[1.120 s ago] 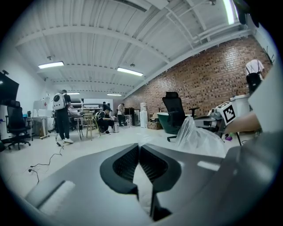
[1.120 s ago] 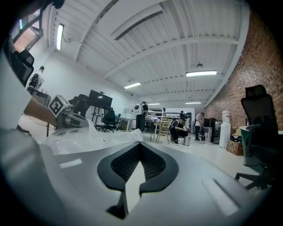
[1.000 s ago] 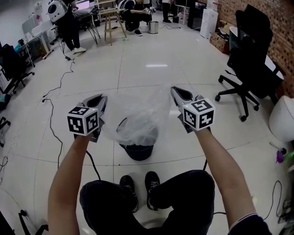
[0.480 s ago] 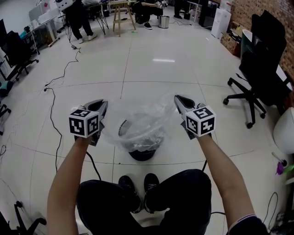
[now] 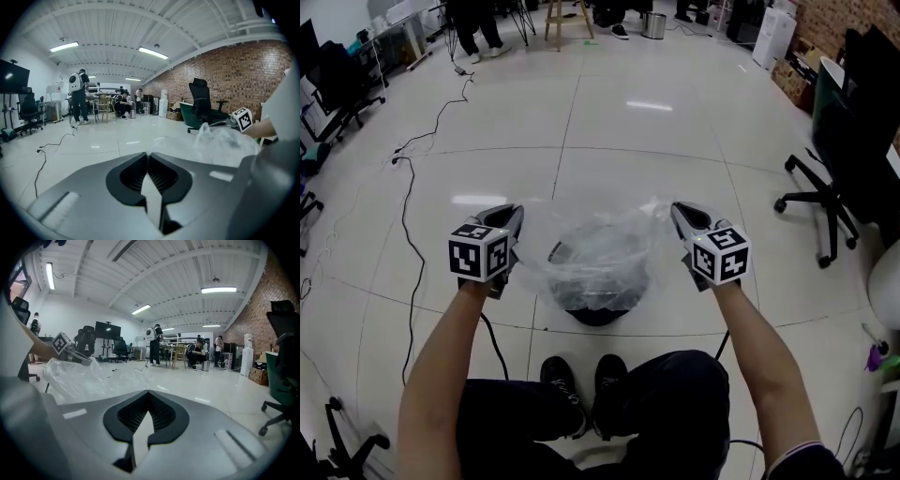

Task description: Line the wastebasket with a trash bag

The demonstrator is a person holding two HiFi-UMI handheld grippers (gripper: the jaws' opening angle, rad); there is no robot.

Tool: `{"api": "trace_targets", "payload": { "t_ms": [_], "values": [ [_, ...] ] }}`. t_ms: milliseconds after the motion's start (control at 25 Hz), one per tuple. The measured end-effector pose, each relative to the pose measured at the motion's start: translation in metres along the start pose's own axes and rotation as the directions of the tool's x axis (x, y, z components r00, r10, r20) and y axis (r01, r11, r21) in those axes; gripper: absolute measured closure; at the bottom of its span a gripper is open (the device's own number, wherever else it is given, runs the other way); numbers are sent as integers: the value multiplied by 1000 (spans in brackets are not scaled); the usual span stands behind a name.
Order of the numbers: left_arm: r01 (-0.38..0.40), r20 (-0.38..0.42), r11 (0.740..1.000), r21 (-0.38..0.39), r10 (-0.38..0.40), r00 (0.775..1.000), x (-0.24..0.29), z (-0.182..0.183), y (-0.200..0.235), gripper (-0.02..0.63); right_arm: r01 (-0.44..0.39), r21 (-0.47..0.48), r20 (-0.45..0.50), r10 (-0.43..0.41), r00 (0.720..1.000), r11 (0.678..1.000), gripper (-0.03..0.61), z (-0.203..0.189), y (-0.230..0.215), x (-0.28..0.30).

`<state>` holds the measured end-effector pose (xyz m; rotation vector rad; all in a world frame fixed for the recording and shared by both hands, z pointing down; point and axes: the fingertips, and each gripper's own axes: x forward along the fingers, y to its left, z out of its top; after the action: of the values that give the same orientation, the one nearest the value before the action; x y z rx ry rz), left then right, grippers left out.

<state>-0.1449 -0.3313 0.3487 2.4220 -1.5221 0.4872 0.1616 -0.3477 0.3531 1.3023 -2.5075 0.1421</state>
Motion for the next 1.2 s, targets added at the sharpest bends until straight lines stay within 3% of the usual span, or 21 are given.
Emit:
{"api": "trace_targets", "payload": {
  "t_ms": [400,840,1200],
  "values": [
    [-60,-92,998,-28,57,994,37,-45,21,603,25,39,-84,-22,996,999,577,-56,-24,21],
    [-79,-252,996,-35,68,965,58,-105,35,603,20,82,-186,-5,983,996,577,-113,-25,38],
    [-66,-284,996,-63,46,958,76,-128,35,603,17,112,-230,9,973,994,578,-144,-26,45]
  ]
}}
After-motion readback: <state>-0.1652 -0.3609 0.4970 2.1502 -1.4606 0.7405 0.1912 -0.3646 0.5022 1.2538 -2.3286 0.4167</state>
